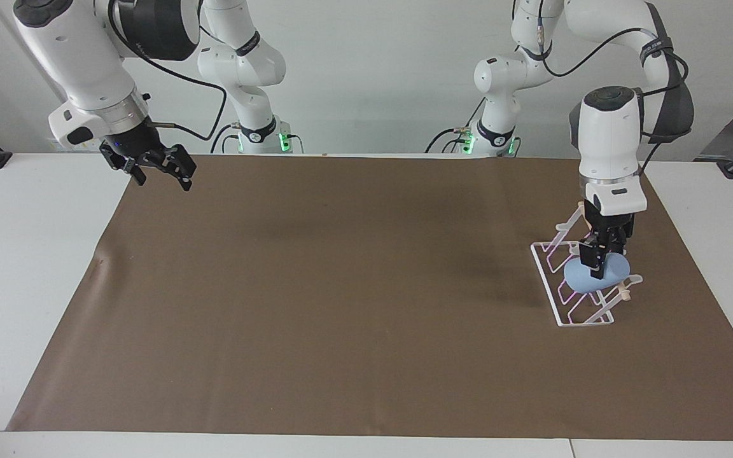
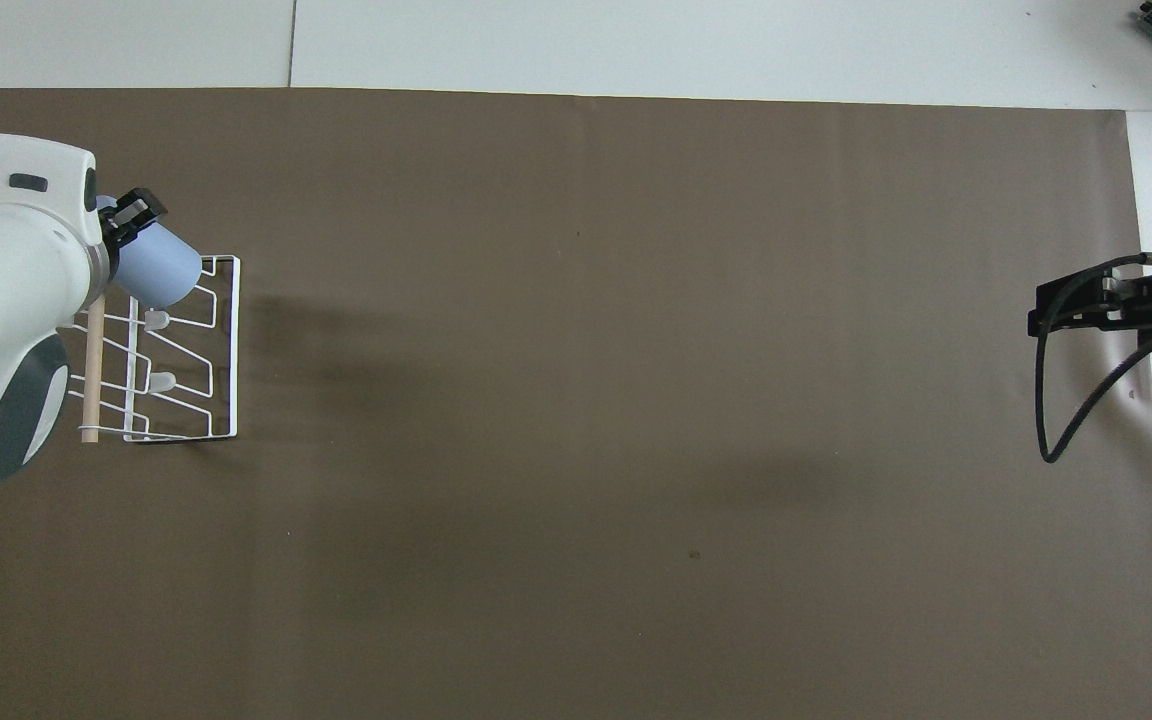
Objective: Hang cup on cup holder
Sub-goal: 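Lower the cup onto the rack hook with the left gripper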
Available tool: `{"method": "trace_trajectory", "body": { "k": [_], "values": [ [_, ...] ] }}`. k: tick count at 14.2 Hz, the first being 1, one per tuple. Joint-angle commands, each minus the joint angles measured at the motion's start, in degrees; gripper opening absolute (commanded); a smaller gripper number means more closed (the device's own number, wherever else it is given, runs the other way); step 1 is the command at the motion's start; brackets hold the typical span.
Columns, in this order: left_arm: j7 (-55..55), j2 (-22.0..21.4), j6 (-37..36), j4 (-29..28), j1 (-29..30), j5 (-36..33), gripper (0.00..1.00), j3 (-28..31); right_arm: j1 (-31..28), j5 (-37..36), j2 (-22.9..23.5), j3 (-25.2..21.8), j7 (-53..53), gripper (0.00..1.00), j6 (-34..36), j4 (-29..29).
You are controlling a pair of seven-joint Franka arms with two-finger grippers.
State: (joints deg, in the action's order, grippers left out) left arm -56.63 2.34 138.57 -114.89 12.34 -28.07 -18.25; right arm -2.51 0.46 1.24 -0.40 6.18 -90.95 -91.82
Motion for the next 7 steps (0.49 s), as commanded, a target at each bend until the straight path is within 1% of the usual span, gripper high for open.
{"method": "trace_trajectory", "body": {
  "k": [1,5,7],
  "values": [
    [-0.94,-2.07,1.08,-2.36,-0.39,-1.46,1.00,0.23,0.58,0.42,-0.54,-0.57,1.20,1.00,-1.08,-1.08],
    [0.19,-1.55,0.65,-0.96,-0.39,-1.37,1.00,0.06,0.57,0.42,-0.63,-0.57,1.11,1.00,-0.99,-1.08],
    [3.79,-1.11,-0.14,0.45,-0.82,-0.76,1.00,-0.38,0.49,0.42,-0.63,-0.48,1.03,1.00,-0.90,-1.17]
  ]
}}
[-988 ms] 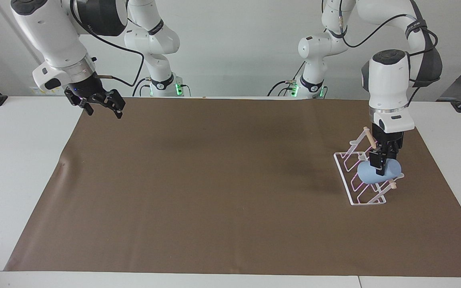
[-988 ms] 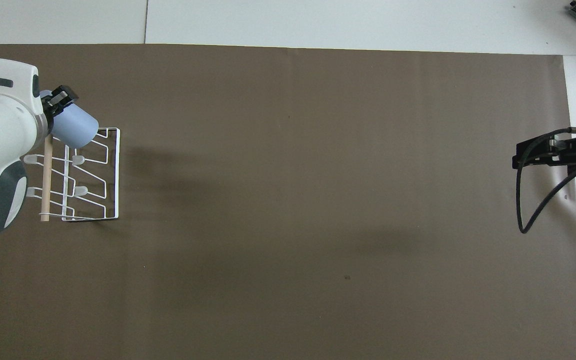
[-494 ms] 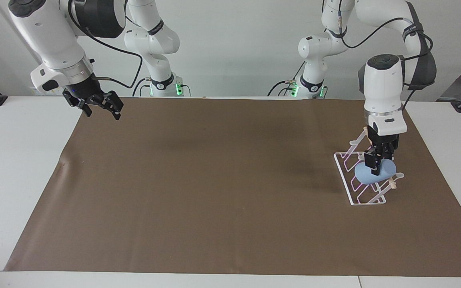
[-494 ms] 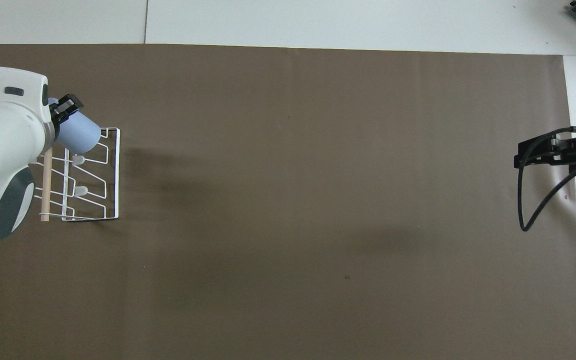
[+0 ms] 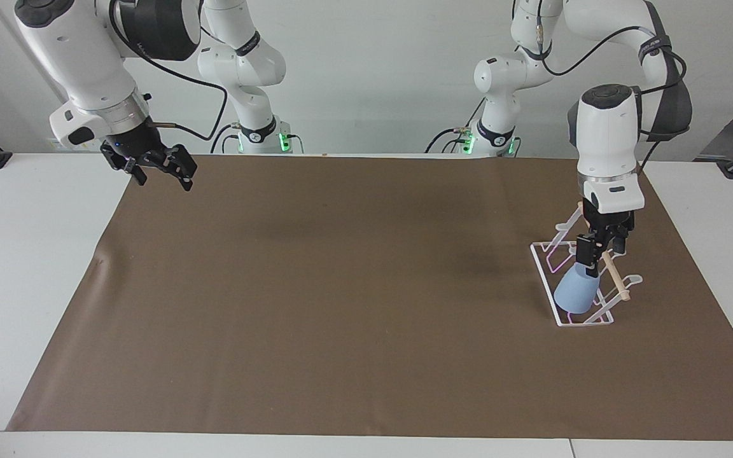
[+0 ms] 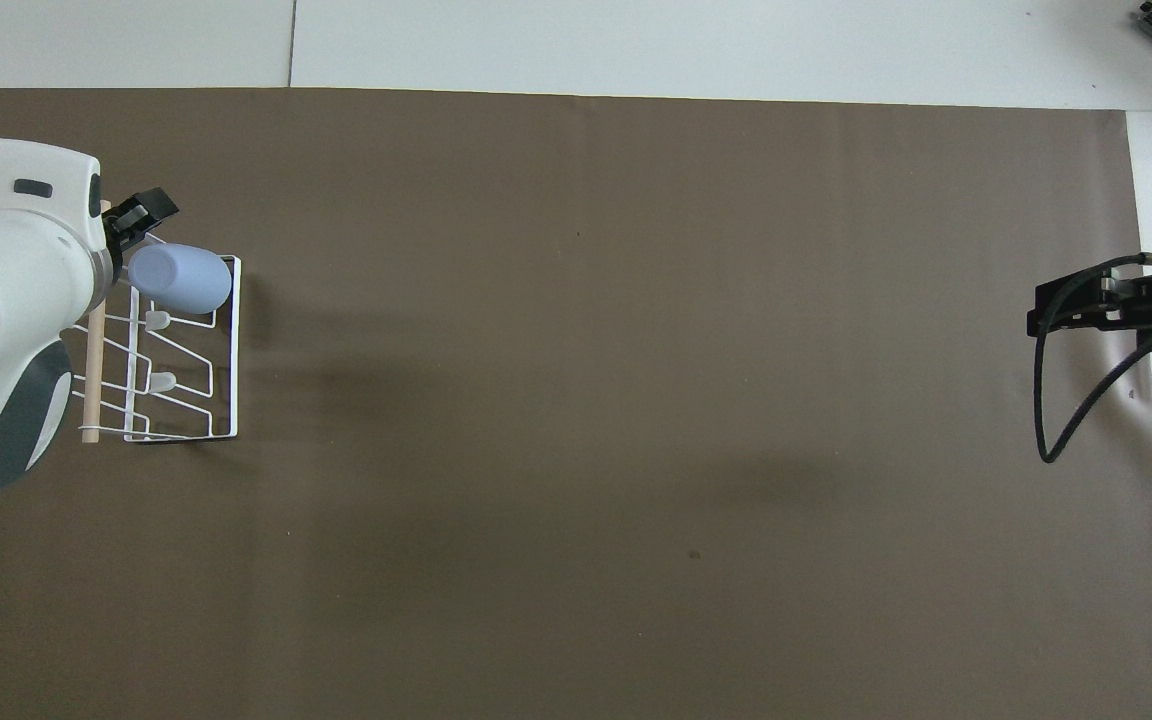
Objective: Hang cup on cup holder
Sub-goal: 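Lower the cup onto the rack hook with the left gripper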
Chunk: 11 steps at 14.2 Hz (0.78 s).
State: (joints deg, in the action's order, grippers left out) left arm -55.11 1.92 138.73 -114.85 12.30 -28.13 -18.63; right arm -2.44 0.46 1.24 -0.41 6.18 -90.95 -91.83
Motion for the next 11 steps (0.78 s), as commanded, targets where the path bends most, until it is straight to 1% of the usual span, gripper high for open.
{"method": "trace_trajectory", "body": {
  "k": [1,3,4,7,9,11],
  "values": [
    [3.33,-0.60,-0.65,0.68,-0.96,0.26,1.00,-0.09,0.42,0.42,-0.63,-0.56,1.03,1.00,-0.90,-1.15],
    [8.23,-0.69,-1.53,1.47,-1.66,4.02,1.00,-0.09,0.42,0.42,-0.71,-0.47,0.94,1.00,-0.90,-1.15],
    [11.92,-0.78,-3.80,2.86,-1.66,7.35,1.00,-0.18,0.42,0.42,-0.71,-0.47,0.94,1.00,-0.90,-1.15],
    [29.65,-1.39,-17.04,9.36,-1.14,18.52,1.00,-0.01,0.42,0.42,-0.71,-0.56,0.68,1.00,-0.55,-1.15],
    [38.20,-2.97,-23.48,11.13,-0.69,21.61,1.00,0.52,0.51,0.42,-0.71,-0.47,0.59,1.00,-0.55,-1.15],
    [41.73,-4.55,-28.05,11.31,-0.69,21.89,1.00,0.96,0.60,0.51,-0.80,-0.47,0.94,1.00,-0.72,-1.76]
  ]
}}
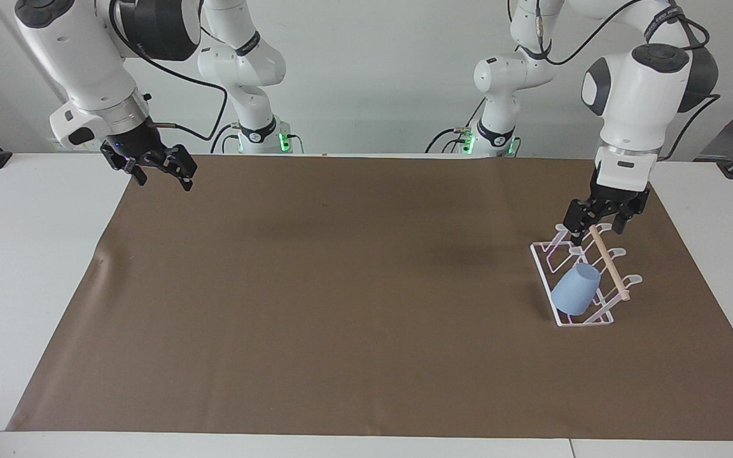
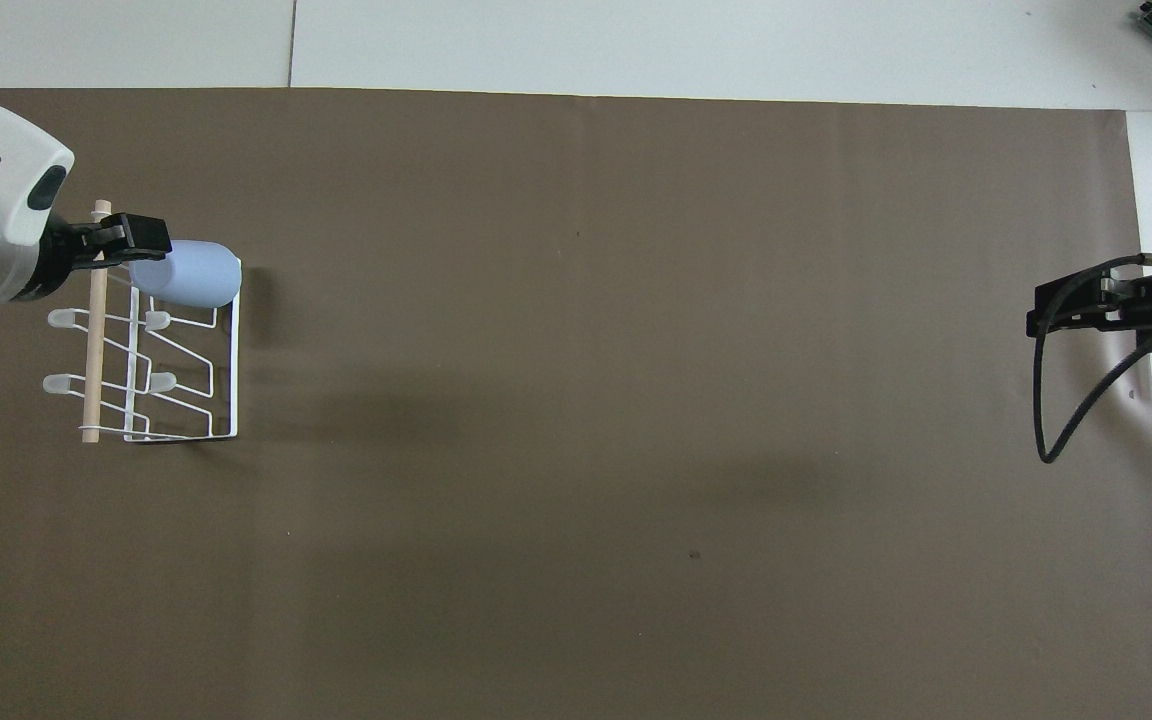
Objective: Hang cup on cup holder
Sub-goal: 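Open the left gripper and pull it back from the cup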
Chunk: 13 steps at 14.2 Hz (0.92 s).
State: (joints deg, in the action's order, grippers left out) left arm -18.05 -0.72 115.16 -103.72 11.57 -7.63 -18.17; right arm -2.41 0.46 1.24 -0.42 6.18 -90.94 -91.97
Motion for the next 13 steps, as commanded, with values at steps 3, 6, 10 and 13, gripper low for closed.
{"method": "trace_trajectory", "body": {
  "k": [3,6,10,13],
  "values": [
    [10.91,-2.00,-15.54,6.05,0.12,1.39,1.00,0.59,0.65,0.60,-0.98,-0.46,1.11,1.00,-0.90,-1.81],
    [15.49,-2.09,-25.32,11.16,2.31,3.92,1.00,0.68,0.65,0.68,-0.97,-0.46,1.03,1.00,-0.90,-1.90],
    [16.46,-2.79,-30.08,13.46,3.81,6.05,1.00,0.33,0.74,0.86,-1.50,-0.37,0.85,1.00,-0.90,-1.55],
    [16.38,-3.84,-30.79,13.02,2.59,6.13,1.00,0.76,0.74,0.86,-1.68,-0.37,0.85,1.00,-0.37,-1.64]
  ]
}}
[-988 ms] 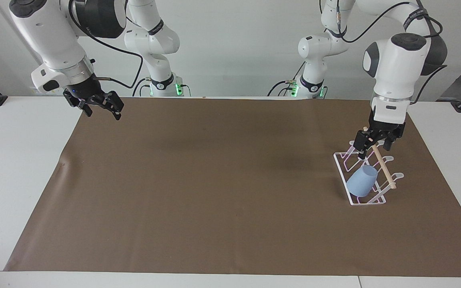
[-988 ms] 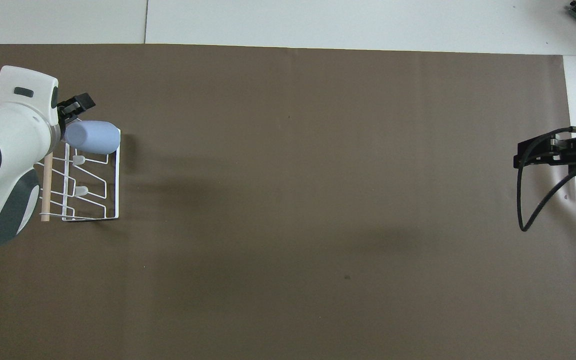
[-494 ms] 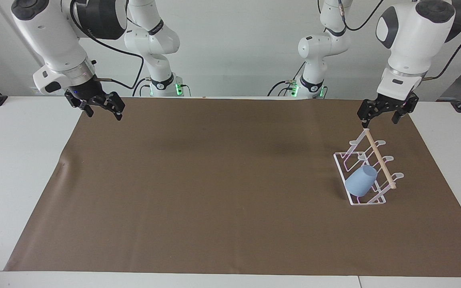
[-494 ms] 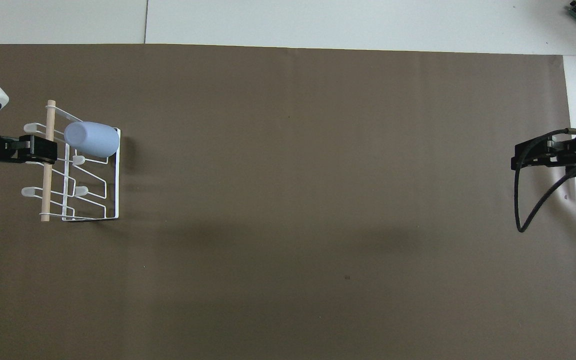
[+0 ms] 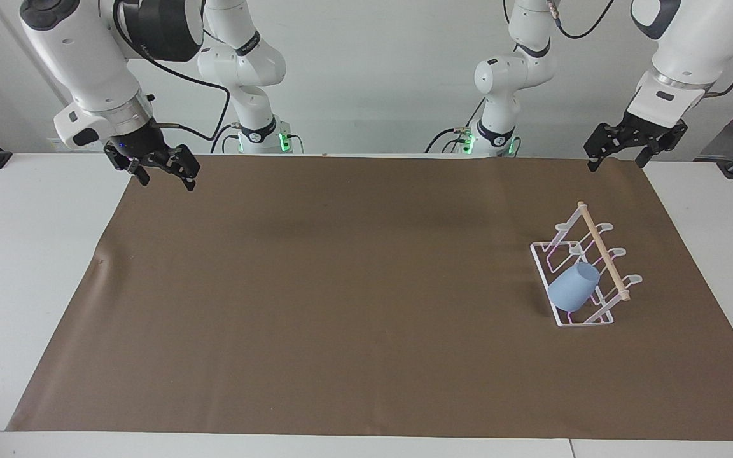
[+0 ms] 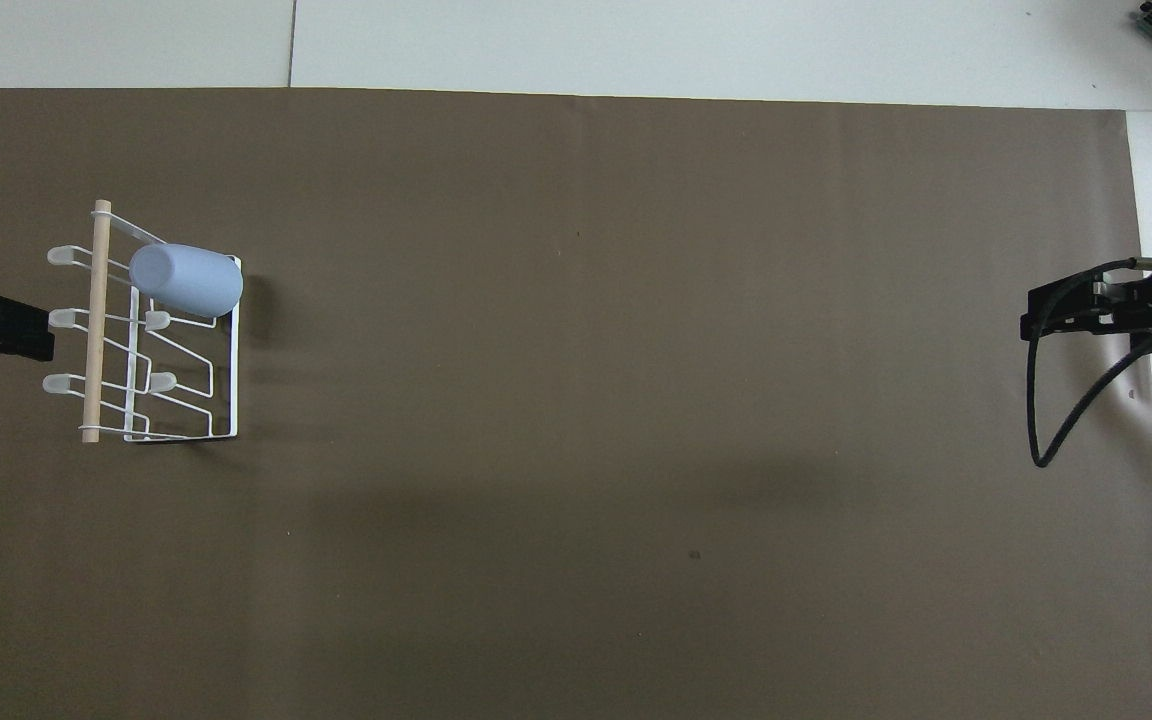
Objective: Hang cup on cup holder
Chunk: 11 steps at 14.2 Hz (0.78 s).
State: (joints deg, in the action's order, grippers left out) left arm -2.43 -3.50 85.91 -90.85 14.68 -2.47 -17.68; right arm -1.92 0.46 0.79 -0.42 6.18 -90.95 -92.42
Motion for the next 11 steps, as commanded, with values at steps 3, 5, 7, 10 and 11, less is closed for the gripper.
{"method": "trace_trajectory", "body": {
  "k": [3,5,7,10,11],
  "values": [
    [0.93,-1.68,-1.36,-0.12,-10.41,1.07,1.00,10.08,0.34,0.86,-1.23,-0.37,0.85,1.00,-0.37,-1.19],
    [1.02,-1.77,-1.27,-0.21,-14.23,0.98,1.00,13.55,0.25,0.86,-1.23,-0.37,0.85,1.00,-0.37,-1.19],
    [1.37,-1.77,-1.27,-0.03,-14.24,0.98,1.00,13.64,0.25,0.95,-1.23,-0.37,0.85,1.00,-0.37,-1.19],
    [2.51,-1.77,-1.80,0.24,-12.84,1.24,1.00,13.20,0.25,0.95,-1.23,-0.37,0.85,1.00,-0.28,-1.19],
    [2.34,-1.77,-1.89,0.23,-11.87,3.42,1.00,12.85,0.25,0.95,-1.23,-0.37,0.76,1.00,-0.28,-1.19]
  ]
}}
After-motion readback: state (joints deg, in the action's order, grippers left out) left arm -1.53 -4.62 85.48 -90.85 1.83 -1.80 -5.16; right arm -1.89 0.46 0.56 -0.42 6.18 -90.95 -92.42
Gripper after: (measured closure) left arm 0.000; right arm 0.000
